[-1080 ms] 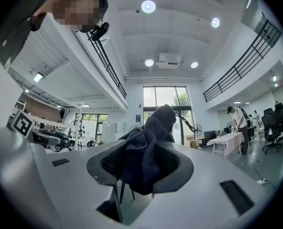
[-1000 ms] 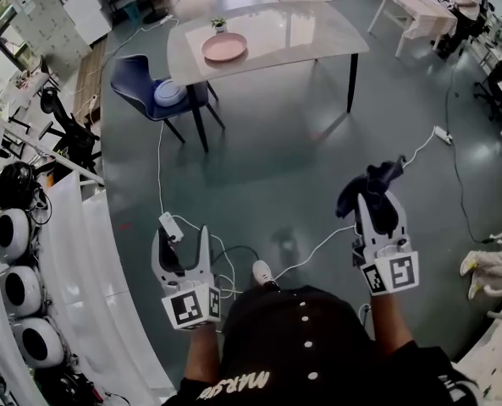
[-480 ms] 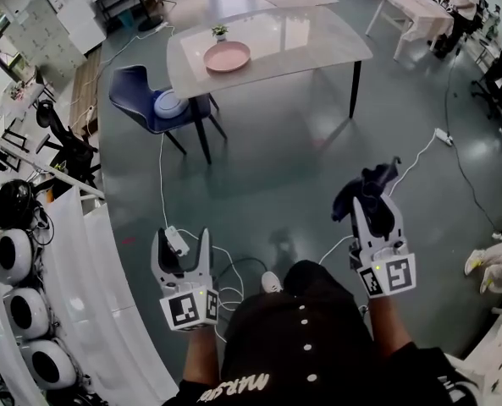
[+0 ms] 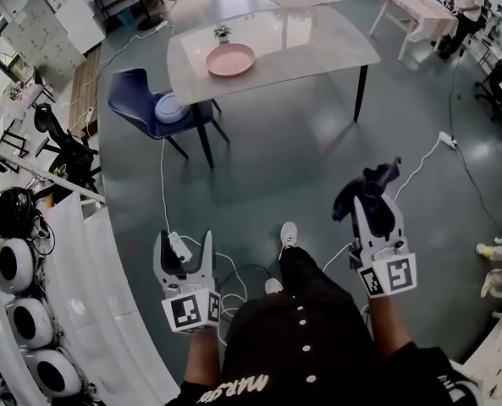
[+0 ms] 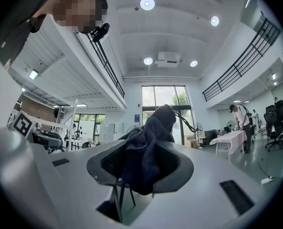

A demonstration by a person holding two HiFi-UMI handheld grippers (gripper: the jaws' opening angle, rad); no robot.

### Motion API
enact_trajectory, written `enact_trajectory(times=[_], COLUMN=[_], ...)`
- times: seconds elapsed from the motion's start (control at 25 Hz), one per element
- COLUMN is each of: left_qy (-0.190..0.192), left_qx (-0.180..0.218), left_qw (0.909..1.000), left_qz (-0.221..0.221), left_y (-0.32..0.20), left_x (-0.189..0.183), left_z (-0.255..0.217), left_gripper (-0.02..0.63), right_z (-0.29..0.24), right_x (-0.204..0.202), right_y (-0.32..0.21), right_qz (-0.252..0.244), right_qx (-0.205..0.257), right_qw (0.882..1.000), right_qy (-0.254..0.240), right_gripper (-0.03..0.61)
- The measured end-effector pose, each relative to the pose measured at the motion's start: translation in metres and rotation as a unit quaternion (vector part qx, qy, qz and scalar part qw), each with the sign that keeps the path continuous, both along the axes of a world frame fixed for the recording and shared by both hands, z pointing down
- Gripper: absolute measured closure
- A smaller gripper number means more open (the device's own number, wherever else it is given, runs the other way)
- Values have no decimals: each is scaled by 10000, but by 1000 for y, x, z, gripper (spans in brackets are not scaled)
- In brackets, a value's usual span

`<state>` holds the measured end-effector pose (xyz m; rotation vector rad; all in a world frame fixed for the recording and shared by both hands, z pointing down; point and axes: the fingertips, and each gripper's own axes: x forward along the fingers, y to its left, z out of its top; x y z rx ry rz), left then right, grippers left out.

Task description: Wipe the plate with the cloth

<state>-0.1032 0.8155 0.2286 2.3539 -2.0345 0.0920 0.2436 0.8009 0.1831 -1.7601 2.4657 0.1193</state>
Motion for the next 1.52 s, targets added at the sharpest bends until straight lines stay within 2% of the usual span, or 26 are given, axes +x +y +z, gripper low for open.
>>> enact_trajectory(times=[0.56,0.88,1.2,1.52], left_qy=[77,158,140,223], left_qx=[-23,-53,-106,-41], left_qw=[9999,9994,9989,9982], left_qz=[-131,-294,-423,-550], left_y=[-116,-165,-219,-270], left_x=[7,9,26,39], left_z=[-6,-7,-5,-11], left_gripper=[227,227,227,227], right_z=[-6,-8,-5,-4], right_x=[2,5,23,43], right_y=[-133,-191,-252,-306], right_qz=[-205,-306,-434,-316], right_qx=[41,14,24,122], right_qw=[9997,9993,9989,9992], right_qy=[88,200,164,197], right_gripper=[439,439,439,440])
